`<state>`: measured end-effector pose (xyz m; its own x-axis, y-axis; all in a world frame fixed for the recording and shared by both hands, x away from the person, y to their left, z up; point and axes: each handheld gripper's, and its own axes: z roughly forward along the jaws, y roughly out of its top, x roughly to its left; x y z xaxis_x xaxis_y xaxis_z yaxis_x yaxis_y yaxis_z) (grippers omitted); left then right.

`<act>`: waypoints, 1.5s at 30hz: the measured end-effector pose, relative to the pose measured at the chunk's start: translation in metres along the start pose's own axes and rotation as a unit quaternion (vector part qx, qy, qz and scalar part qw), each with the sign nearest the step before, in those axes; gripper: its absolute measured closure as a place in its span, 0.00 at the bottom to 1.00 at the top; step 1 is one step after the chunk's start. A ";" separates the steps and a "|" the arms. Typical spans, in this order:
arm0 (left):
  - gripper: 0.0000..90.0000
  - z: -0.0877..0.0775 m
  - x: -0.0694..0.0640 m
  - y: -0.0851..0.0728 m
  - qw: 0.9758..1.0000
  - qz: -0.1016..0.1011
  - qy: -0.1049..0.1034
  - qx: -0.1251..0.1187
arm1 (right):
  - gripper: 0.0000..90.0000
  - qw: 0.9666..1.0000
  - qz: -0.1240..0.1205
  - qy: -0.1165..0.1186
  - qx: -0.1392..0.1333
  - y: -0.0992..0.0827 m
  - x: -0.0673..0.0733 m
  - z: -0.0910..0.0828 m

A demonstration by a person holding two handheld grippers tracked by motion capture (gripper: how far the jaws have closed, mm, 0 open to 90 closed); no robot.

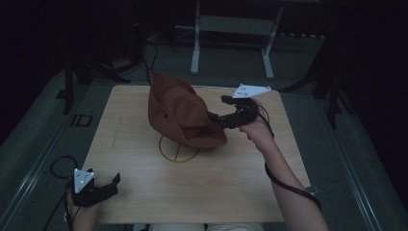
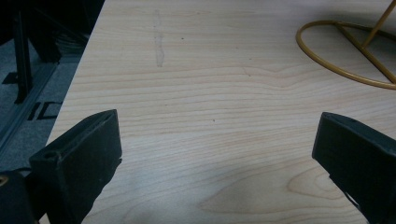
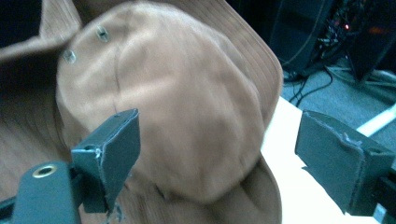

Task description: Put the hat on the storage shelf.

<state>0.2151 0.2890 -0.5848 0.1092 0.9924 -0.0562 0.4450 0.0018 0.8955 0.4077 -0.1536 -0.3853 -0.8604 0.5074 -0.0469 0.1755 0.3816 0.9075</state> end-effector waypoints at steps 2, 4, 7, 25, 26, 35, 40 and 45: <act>0.02 0.000 -0.001 0.000 1.000 0.006 0.000 0.001 | 0.16 1.000 0.008 -0.008 0.005 -0.011 -0.004 -0.005; 0.02 0.000 -0.002 0.000 1.000 0.007 0.001 0.000 | 0.16 1.000 0.011 -0.010 0.006 -0.017 -0.006 -0.007; 0.02 0.001 -0.003 0.000 1.000 0.009 0.001 0.002 | 0.16 0.999 0.028 -0.018 0.012 -0.040 -0.012 -0.013; 0.02 0.002 -0.003 -0.001 1.000 0.006 -0.002 0.006 | 0.16 0.996 0.062 -0.032 0.062 -0.134 -0.026 -0.026; 0.02 0.002 -0.003 -0.001 1.000 0.006 -0.003 0.006 | 0.16 0.995 0.061 -0.032 0.068 -0.139 -0.026 -0.027; 0.02 0.002 -0.003 -0.001 1.000 0.010 -0.003 0.006 | 0.16 0.994 0.078 -0.032 0.070 -0.191 -0.013 -0.039; 0.02 0.002 -0.004 -0.001 1.000 0.011 -0.001 0.007 | 0.16 0.994 0.083 -0.031 0.067 -0.212 -0.005 -0.046; 0.02 0.002 -0.005 -0.001 1.000 0.012 -0.003 0.008 | 0.16 0.993 0.075 -0.044 0.081 -0.224 0.006 -0.053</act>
<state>0.2162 0.2841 -0.5866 0.1261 0.9913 -0.0371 0.4557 -0.0247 0.8898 0.3377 -0.2766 -0.5665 -0.7746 0.6312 0.0403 0.3788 0.4119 0.8287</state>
